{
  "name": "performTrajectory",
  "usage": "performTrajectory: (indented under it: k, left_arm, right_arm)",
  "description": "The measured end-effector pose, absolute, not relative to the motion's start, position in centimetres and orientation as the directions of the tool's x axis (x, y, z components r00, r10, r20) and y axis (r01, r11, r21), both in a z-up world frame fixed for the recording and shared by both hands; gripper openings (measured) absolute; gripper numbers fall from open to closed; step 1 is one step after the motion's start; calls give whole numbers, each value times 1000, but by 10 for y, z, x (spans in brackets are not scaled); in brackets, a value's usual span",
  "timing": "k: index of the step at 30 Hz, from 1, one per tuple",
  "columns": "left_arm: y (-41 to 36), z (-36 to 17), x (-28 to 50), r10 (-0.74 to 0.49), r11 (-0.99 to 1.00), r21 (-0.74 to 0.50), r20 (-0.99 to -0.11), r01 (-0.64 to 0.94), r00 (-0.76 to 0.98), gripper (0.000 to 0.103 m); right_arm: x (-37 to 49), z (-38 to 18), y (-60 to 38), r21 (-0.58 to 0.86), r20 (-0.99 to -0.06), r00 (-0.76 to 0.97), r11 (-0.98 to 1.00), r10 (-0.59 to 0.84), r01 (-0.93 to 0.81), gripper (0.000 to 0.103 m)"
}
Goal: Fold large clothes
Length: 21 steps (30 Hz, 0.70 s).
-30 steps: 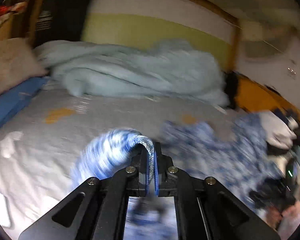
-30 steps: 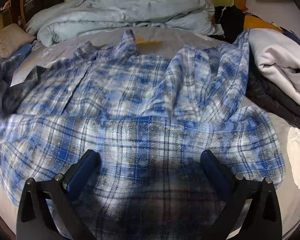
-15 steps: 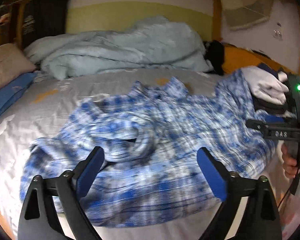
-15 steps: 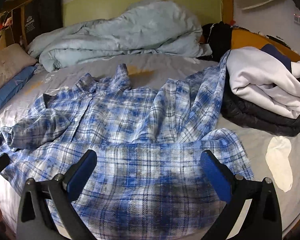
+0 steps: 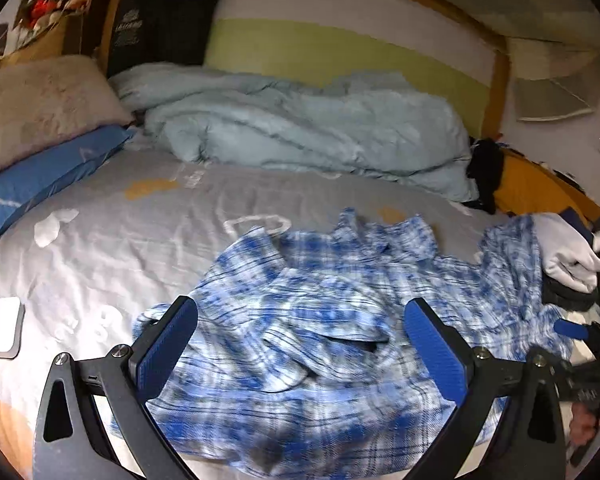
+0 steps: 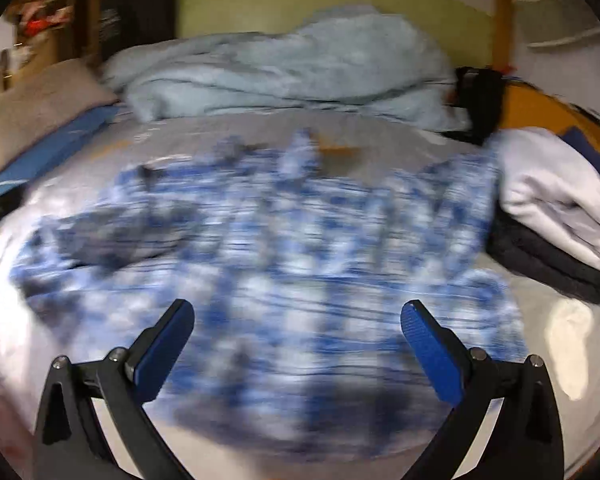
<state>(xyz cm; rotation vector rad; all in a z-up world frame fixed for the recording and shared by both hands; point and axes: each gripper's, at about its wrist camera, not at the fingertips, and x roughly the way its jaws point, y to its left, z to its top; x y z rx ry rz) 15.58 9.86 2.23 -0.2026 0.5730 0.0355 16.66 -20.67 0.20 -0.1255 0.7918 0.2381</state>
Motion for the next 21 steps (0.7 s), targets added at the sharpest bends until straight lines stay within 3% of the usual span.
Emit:
performTrajectory:
  k: [6, 15, 16, 18, 19, 20, 21]
  left_arm:
    - [128, 46, 160, 52, 972, -173, -511, -162, 858, 103]
    - [155, 40, 153, 50, 965, -201, -496, -170, 867, 103]
    - [154, 37, 154, 56, 965, -196, -504, -177, 862, 103]
    - [155, 33, 156, 45, 962, -208, -520, -178, 853, 103]
    - [156, 32, 156, 31, 960, -223, -523, -172, 852, 103]
    - [158, 32, 156, 23, 956, -237, -524, -171, 852, 103]
    - [159, 32, 155, 24, 953, -246, -523, -178, 852, 103]
  right_arm:
    - [186, 18, -134, 39, -734, 610, 914, 300, -403, 102]
    - [239, -25, -46, 101, -804, 478, 872, 355, -478, 81]
    - [241, -28, -42, 86, -812, 470, 868, 346, -489, 72]
    - [244, -41, -32, 36, -836, 460, 865, 301, -501, 45]
    - [243, -43, -33, 28, -839, 463, 873, 286, -487, 19]
    - [241, -42, -37, 38, -835, 471, 882, 286, -469, 9]
    - [235, -36, -46, 62, -806, 505, 892, 309, -447, 9]
